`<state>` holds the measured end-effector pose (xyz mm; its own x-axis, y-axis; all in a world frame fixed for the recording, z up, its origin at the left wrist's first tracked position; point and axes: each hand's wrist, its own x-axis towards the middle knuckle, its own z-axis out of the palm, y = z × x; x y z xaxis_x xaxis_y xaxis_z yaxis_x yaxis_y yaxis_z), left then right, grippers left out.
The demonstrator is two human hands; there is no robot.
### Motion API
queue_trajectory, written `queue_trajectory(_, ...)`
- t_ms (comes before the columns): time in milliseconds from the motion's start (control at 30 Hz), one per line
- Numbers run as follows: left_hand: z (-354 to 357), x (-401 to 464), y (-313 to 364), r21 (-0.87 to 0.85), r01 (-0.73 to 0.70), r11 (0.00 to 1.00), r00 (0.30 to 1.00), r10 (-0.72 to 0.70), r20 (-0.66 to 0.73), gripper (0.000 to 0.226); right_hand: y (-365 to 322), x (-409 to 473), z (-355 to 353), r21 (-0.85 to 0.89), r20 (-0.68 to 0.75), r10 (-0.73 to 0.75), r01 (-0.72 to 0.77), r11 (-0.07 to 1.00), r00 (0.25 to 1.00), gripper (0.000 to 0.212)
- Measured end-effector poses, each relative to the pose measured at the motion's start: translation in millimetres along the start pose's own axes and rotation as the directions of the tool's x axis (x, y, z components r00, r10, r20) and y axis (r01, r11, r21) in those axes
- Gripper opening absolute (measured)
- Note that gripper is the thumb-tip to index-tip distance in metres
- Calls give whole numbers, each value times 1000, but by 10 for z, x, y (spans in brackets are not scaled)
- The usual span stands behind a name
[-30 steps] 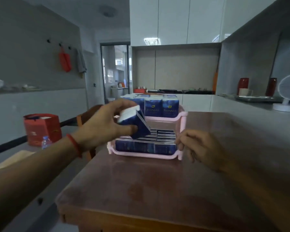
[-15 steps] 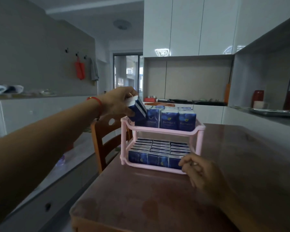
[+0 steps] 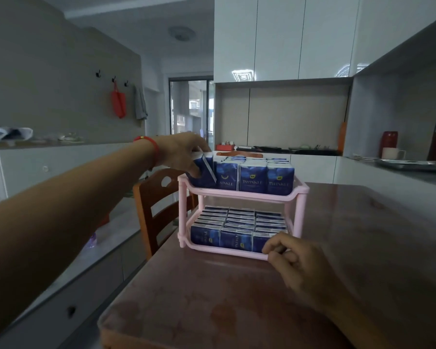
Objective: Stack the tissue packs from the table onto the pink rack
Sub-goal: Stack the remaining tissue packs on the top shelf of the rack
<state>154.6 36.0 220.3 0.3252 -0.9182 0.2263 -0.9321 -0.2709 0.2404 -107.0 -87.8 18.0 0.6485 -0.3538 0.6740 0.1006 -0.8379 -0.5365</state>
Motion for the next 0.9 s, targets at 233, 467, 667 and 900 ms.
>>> queue_trajectory(233, 177, 33, -74, 50, -19, 999, 997, 23, -70, 62, -36, -7, -10, -31, 6, -16, 16, 999, 1000, 9)
queue_trajectory(467, 157, -28, -243, 15, -120, 993, 965, 120, -235, 47, -58, -8, 3, -25, 23, -19, 20, 999, 1000, 7)
queue_trajectory(667, 216, -25, -214, 202, -191, 961, 939, 239, -249, 44, -70, -12, 1, -35, 28, -13, 14, 999, 1000, 8)
queue_trajectory(900, 418, -59, -252, 36, -160, 987, 936, 163, -311, 54, -6, -4, 8, -108, -26, -3, 0, 994, 1000, 7)
